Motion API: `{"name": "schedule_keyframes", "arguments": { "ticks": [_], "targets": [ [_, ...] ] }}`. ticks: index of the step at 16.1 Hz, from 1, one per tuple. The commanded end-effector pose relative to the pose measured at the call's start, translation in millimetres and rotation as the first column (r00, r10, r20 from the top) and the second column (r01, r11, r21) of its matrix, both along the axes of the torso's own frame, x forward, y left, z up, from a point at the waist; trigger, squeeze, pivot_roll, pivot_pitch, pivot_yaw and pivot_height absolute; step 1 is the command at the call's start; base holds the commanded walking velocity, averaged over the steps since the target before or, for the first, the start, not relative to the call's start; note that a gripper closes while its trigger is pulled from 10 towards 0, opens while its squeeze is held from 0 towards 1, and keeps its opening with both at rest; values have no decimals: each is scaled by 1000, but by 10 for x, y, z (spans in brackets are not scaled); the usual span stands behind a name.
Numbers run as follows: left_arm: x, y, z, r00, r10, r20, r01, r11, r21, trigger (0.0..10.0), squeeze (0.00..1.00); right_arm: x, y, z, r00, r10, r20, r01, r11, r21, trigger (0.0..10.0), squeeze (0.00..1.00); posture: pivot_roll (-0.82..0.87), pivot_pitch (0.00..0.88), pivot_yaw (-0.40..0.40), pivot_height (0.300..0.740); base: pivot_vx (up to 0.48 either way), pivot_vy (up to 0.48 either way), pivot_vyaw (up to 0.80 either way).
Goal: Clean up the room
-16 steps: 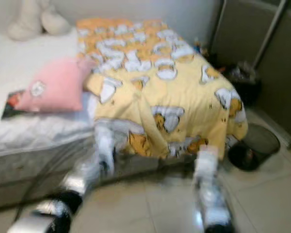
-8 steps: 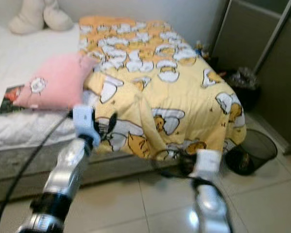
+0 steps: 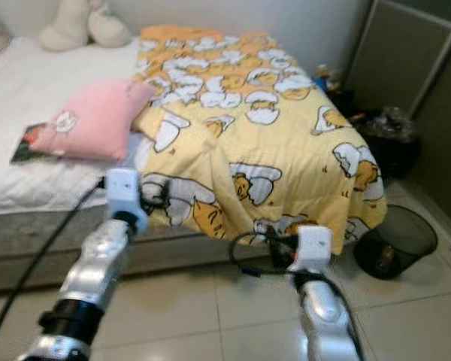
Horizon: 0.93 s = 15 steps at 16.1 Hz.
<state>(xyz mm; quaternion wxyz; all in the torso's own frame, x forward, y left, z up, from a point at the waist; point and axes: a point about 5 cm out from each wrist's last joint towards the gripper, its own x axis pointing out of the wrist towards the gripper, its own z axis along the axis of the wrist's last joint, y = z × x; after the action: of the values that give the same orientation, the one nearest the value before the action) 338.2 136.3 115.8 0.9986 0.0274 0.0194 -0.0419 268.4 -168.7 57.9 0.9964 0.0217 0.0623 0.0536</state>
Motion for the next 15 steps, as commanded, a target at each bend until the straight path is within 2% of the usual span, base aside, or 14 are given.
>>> {"name": "schedule_keyframes", "arguments": {
  "ticks": [1, 2, 3, 5, 6, 7, 8, 10, 11, 13, 15],
  "targets": [
    [2, -30, 12, 1000, 1, 8, -1, 1000, -6, 10000, 0, 48, 22, 63, 1000, 23, 20, -23, 999, -24, 10000, 0, 64, 0, 21, 740, 0, 0, 0],
    [8, -25, -15, 1000, 6, -17, -7, 999, -45, 10000, 0, 58, 20, 62, 1000, 17, 22, -15, 998, -67, 10000, 0, 65, 0, 22, 740, 0, 259, 0],
    [10, -26, -37, 999, 13, -30, -14, 999, -45, 10000, 0, 63, 35, 39, 1000, 19, 2, -19, 998, -61, 10000, 0, 66, 0, 22, 740, 0, 480, 0],
    [31, -39, -79, 998, 13, -60, -14, 1000, -11, 10000, 0, 63, 48, 13, 1000, 6, -18, -6, 1000, -10, 10000, 0, 70, 0, 23, 740, 0, 240, 0],
    [50, -1, -100, 997, 29, -76, -29, 1000, 4, 10000, 0, 66, 40, 2, 1000, -2, -26, 1, 1000, -15, 10000, 0, 72, 0, 24, 740, 0, 0, 0],
    [53, 23, -99, 997, 28, -74, -29, 999, -15, 10000, 0, 66, 44, 1, 1000, 3, -26, -3, 1000, -17, 10000, 0, 72, 0, 26, 740, 0, 0, 0],
    [51, 62, -80, 998, 28, -53, -28, 1000, -4, 10000, 0, 64, 50, 1, 1000, 6, -24, -6, 1000, -21, 10000, 0, 71, 0, 27, 740, 0, 0, 0],
    [41, 135, -125, 994, 72, -76, -76, 996, -53, 10000, 0, 75, 113, 56, 999, 46, 14, -45, 995, -86, 10000, 0, 63, 0, 34, 740, 480, 0, 0],
    [36, 138, -135, 994, 79, -74, -83, 996, -40, 10000, 0, 82, 120, 61, 999, 38, 13, -37, 996, -79, 10000, 0, 61, 0, 33, 740, 480, 0, 0],
    [24, 117, -181, 996, 55, -77, -58, 998, -34, 10000, 0, 108, 119, 133, 999, 5, 42, -5, 1000, 1, 10000, 0, 58, 0, 32, 740, 480, 0, 0],
    [14, 144, -228, 993, 70, -93, -73, 997, -36, 10000, 0, 116, 105, 163, 999, 2, 50, -3, 1000, 17, 10000, 0, 53, 0, 30, 740, 480, 0, 0]
  ]
}}
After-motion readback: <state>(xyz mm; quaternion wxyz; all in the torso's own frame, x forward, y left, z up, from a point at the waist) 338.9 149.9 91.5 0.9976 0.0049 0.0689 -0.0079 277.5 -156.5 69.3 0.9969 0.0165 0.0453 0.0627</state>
